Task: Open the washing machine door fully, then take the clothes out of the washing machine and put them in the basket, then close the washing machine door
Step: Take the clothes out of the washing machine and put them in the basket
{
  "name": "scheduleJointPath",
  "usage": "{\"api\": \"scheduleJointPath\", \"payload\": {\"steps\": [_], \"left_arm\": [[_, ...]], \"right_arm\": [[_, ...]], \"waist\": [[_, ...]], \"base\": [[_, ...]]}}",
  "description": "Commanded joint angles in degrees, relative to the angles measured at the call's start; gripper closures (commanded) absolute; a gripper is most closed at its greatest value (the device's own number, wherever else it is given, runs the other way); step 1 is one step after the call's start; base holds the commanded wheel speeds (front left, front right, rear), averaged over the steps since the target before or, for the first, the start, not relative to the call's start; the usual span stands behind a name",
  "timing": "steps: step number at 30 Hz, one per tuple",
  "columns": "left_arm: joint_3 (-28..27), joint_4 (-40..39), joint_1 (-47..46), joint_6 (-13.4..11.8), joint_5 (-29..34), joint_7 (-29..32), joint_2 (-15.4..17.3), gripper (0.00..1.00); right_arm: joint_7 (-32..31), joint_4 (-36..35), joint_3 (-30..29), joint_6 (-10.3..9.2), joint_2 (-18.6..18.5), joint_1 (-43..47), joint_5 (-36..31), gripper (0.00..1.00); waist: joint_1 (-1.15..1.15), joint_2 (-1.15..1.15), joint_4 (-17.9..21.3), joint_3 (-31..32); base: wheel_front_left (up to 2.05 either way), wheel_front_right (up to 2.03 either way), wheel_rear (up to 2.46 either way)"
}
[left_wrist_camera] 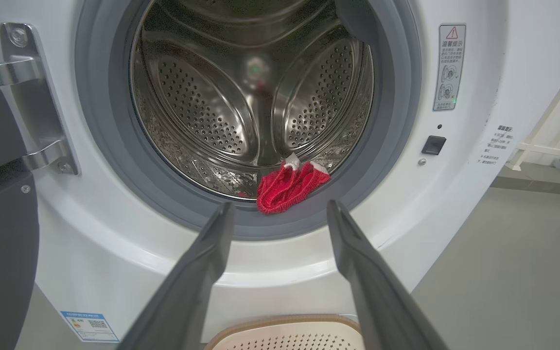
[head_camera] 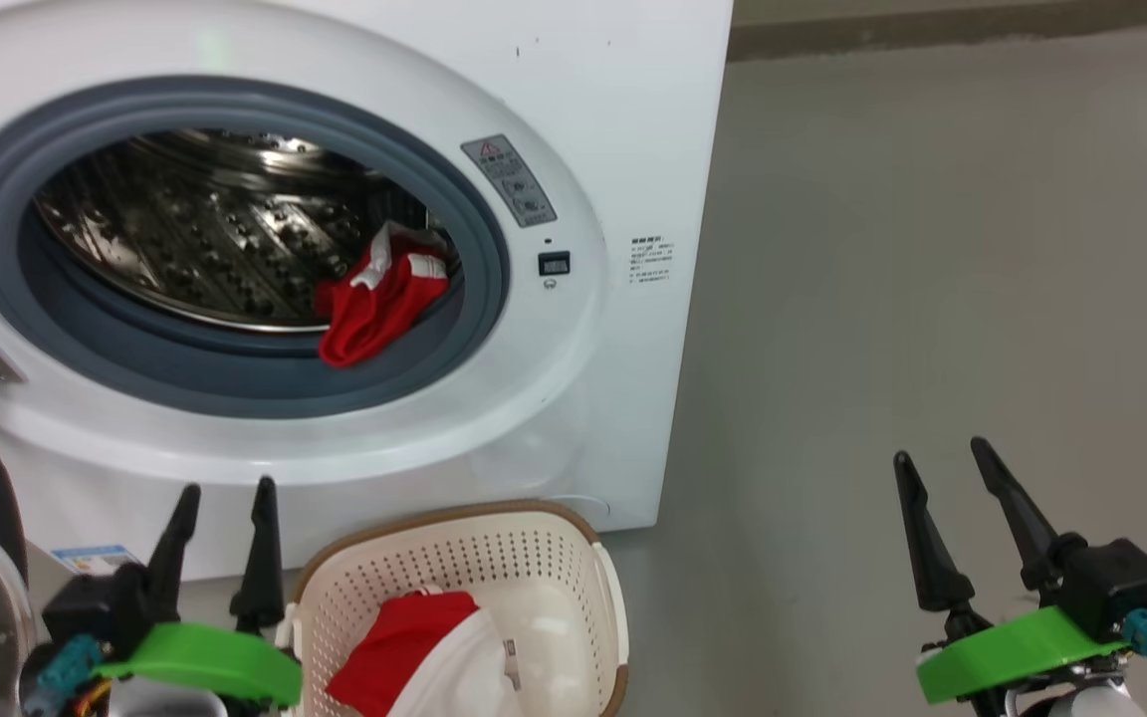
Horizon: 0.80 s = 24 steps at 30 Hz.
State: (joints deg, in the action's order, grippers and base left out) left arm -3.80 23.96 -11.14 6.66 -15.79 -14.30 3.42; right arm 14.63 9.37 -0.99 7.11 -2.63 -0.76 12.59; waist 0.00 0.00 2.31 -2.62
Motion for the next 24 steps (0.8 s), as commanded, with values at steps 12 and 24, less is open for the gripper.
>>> {"api": "scheduleJointPath", "payload": {"steps": [12,24], "left_arm": [[-2.7,1.3,-15.0,0.1,0.9,-0.7,1.8,0.00],[-4.3,7.2,-31.7,-0.2,2.3,-0.7,3.0,0.00]], "right_arm": [[0.4,-3.2,2.3,0.37,-0.2,-8.8,0.1,0.00],[0.4,-4.7,3.4,0.37,-0.2,-14.4,0.4,0.00]], "waist": [[0.00,0.00,0.2,-12.3],[0.00,0.00,1.0,-22.7]], "base": [[0.00,0.00,0.00],[0.00,0.00,0.00]]}}
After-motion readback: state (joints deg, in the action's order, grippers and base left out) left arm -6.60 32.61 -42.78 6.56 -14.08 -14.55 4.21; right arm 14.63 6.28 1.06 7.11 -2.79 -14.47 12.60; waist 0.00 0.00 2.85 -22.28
